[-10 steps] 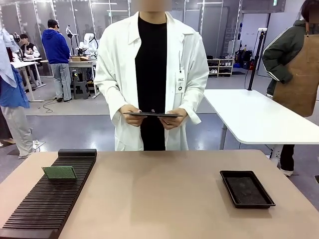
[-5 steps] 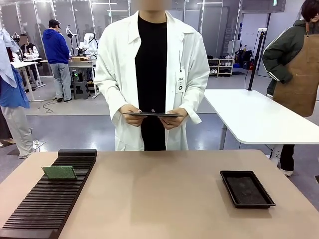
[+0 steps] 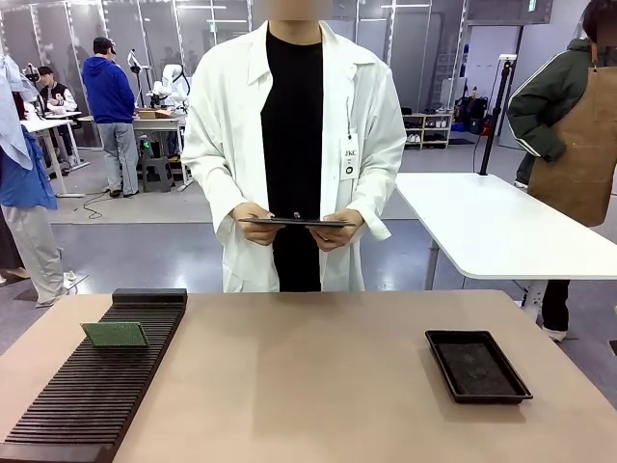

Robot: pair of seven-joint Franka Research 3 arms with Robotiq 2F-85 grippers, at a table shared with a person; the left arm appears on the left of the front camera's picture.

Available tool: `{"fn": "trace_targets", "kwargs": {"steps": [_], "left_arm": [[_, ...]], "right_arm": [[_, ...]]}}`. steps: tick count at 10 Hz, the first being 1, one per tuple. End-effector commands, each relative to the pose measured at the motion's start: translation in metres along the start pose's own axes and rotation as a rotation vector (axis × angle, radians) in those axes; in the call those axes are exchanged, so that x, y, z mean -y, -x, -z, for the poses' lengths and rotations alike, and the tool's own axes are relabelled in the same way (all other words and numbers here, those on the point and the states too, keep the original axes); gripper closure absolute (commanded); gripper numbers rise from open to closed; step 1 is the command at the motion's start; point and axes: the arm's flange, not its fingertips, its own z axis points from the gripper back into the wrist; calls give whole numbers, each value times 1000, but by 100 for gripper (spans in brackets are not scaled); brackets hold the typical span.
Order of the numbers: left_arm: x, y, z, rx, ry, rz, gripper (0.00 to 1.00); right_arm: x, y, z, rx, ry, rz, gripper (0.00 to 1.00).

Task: Inspect the PCB.
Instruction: Pick up the Blank PCB and present it to the human.

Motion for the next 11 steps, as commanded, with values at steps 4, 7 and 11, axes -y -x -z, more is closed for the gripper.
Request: {"fn": "trace_targets", "kwargs": {"steps": [4,7,11], "left_arm": [[19,-62,92,-259,-291,542,0],[20,-64,130,-297,-278,640,0],[20,-87,117,-309,-246,644,0]], "right_arm": [[-1,0,-1,2,-7,-9,0],[-1,0,-1,2,-7,-9,0],[-1,0,-1,2,-7,-9,0]]}}
